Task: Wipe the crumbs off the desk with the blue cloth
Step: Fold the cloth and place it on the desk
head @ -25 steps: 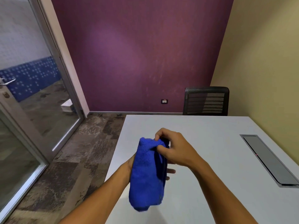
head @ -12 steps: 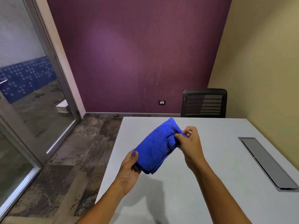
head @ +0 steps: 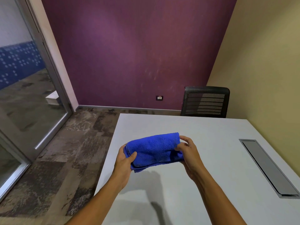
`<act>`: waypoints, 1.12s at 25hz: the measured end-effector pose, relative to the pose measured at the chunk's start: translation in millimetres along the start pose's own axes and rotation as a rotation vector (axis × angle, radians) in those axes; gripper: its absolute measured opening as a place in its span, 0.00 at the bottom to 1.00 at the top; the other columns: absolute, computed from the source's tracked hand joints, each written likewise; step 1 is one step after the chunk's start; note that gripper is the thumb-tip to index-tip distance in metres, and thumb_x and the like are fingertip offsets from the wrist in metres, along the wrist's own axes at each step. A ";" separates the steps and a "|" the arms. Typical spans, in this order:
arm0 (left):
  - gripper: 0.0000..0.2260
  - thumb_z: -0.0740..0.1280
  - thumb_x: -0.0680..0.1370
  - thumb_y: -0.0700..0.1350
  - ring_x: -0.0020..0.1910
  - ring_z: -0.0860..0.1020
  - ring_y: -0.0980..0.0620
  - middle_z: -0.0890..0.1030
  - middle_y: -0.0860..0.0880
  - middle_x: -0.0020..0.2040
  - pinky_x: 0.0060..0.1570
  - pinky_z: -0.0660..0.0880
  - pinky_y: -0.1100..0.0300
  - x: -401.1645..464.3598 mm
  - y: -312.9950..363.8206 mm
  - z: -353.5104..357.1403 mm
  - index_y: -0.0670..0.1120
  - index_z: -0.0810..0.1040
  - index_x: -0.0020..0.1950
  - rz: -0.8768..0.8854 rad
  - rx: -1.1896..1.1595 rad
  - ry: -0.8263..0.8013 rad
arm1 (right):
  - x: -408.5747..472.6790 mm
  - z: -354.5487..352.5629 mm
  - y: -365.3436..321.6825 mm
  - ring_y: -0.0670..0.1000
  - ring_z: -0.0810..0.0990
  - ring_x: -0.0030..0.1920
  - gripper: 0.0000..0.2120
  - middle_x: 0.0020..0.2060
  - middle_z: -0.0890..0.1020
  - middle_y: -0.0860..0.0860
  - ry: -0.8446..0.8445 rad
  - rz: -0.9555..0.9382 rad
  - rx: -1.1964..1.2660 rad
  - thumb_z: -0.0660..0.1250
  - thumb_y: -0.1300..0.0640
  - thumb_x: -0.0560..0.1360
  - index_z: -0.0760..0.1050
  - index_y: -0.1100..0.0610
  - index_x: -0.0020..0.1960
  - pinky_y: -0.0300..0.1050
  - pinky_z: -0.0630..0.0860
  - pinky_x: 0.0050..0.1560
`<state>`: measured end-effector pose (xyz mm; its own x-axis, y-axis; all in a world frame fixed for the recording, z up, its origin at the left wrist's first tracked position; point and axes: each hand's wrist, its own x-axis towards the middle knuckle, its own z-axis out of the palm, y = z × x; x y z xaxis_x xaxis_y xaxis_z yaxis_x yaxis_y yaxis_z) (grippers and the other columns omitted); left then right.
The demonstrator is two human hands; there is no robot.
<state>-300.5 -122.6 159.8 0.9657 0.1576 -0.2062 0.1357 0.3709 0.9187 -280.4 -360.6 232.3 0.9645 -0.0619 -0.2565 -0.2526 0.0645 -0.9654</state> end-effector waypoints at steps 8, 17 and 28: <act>0.37 0.79 0.65 0.46 0.57 0.82 0.48 0.79 0.49 0.62 0.55 0.81 0.48 42.0 -3.5 -37.3 0.71 0.61 0.61 0.002 0.242 -0.102 | 38.8 19.2 43.3 0.53 0.86 0.52 0.31 0.56 0.82 0.54 0.010 -0.003 -0.154 0.72 0.63 0.77 0.67 0.41 0.72 0.51 0.84 0.55; 0.21 0.76 0.72 0.42 0.51 0.84 0.50 0.79 0.53 0.63 0.53 0.82 0.54 64.6 -13.7 -57.0 0.62 0.79 0.59 0.062 0.453 -0.136 | 64.2 26.5 59.6 0.52 0.85 0.50 0.29 0.55 0.81 0.51 0.001 -0.054 -0.206 0.70 0.63 0.78 0.68 0.33 0.66 0.46 0.84 0.49; 0.25 0.75 0.72 0.37 0.63 0.77 0.50 0.69 0.58 0.66 0.57 0.80 0.54 115.7 -17.7 -83.3 0.62 0.75 0.61 -0.012 0.642 -0.235 | 118.2 55.5 89.4 0.60 0.84 0.53 0.16 0.61 0.77 0.53 -0.014 0.060 -0.289 0.65 0.66 0.81 0.68 0.46 0.58 0.58 0.85 0.49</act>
<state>-209.6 -34.7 91.6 0.9759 -0.0725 -0.2057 0.1810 -0.2566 0.9494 -184.7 -306.9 118.2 0.9476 -0.0525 -0.3151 -0.3187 -0.2191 -0.9222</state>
